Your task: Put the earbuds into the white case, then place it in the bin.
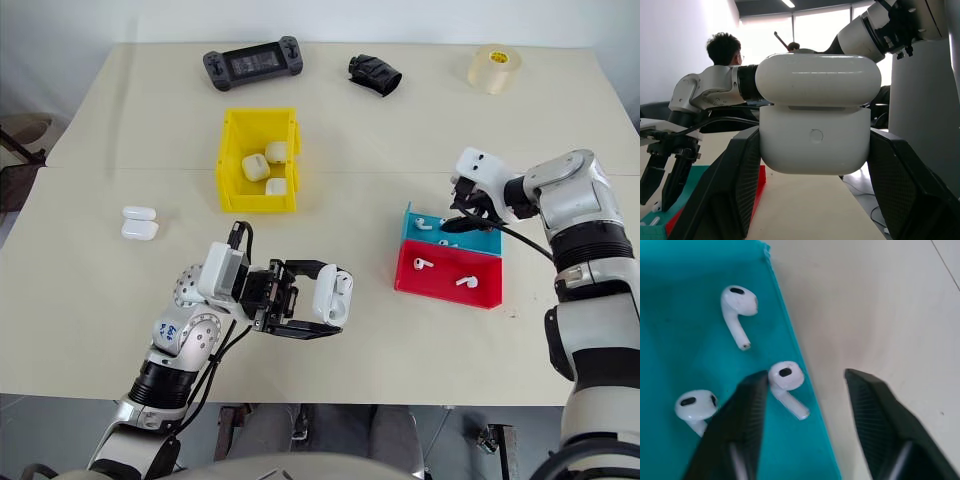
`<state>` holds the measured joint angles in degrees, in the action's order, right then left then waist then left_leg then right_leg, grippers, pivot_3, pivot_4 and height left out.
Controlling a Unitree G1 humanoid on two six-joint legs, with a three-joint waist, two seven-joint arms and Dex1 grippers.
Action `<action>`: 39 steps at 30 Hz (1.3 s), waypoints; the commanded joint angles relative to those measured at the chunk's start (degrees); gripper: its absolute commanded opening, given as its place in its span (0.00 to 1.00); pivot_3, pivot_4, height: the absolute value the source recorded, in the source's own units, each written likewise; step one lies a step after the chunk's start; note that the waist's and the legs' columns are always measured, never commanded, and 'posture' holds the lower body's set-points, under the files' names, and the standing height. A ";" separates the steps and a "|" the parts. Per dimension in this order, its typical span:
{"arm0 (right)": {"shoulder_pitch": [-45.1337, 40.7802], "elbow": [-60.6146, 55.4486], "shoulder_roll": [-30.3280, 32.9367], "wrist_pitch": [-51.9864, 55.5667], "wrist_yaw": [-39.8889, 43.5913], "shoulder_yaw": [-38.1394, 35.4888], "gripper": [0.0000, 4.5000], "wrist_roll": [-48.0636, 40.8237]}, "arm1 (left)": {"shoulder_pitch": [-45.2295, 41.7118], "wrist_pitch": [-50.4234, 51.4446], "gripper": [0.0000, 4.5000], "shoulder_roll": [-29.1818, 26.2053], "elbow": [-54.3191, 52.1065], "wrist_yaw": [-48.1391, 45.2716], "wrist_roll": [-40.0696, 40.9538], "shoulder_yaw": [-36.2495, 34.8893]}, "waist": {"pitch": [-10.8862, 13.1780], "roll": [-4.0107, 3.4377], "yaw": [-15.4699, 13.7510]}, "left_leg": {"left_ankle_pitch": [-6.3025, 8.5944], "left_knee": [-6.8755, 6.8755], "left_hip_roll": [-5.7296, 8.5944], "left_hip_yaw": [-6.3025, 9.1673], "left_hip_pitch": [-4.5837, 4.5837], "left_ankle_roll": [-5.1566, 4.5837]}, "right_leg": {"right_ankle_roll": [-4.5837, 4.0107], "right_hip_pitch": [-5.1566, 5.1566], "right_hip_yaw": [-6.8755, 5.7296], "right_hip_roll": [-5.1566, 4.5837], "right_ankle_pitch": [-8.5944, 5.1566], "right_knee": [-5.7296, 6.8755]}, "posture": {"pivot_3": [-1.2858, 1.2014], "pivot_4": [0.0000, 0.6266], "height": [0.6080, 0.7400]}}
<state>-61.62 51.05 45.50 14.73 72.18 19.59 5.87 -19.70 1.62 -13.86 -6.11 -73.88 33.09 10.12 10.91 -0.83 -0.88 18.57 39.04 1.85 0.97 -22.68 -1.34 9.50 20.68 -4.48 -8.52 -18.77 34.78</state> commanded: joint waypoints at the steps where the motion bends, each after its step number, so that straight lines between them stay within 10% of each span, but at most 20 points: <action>1: -1.43 1.33 0.07 -1.54 0.51 -1.13 0.57 1.31 | 0.30 -1.14 0.62 0.01 -2.10 0.37 0.09 -0.04 | 0.00 0.00 0.05 | 0.00 0.00 0.00 0.00 0.00 0.00 | 0.00 0.00 0.00 0.00 0.00 0.00 | 0.52 0.24 1.00; 18: -0.94 3.14 -1.47 -6.30 3.47 -1.05 0.57 4.08 | 0.51 -2.09 0.62 0.21 -1.70 1.00 0.10 -0.01 | 0.00 0.00 0.72 | 0.00 0.00 -0.01 0.01 0.04 0.00 | 0.00 -0.02 0.00 0.00 0.00 0.07 | 0.52 0.24 1.00; 26: -0.80 4.07 -2.01 -7.24 3.19 -1.61 0.12 4.81 | 0.59 -2.13 0.62 0.12 -1.91 1.37 -0.03 0.02 | 0.00 0.00 0.93 | -0.01 0.03 -0.06 -0.01 0.20 0.02 | 0.00 -0.13 0.04 -0.01 0.00 0.13 | 0.52 0.24 1.00; 39: 2.99 -9.87 0.70 9.08 5.94 -12.37 0.12 -5.41 | -0.35 -1.53 0.62 0.60 -1.33 2.84 0.57 -0.86 | 0.00 -0.01 0.85 | -0.02 0.02 -0.07 -0.02 0.17 0.03 | 0.00 -0.07 0.08 -0.02 0.00 0.16 | 0.52 0.24 1.00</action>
<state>-58.47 46.38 44.11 19.21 76.72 10.67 3.84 -19.65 0.55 -13.57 -6.08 -71.74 33.09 9.99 10.91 -0.83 -0.04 18.55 39.06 1.78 0.96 -22.54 -1.31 9.49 20.62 -4.41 -8.54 -18.77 34.95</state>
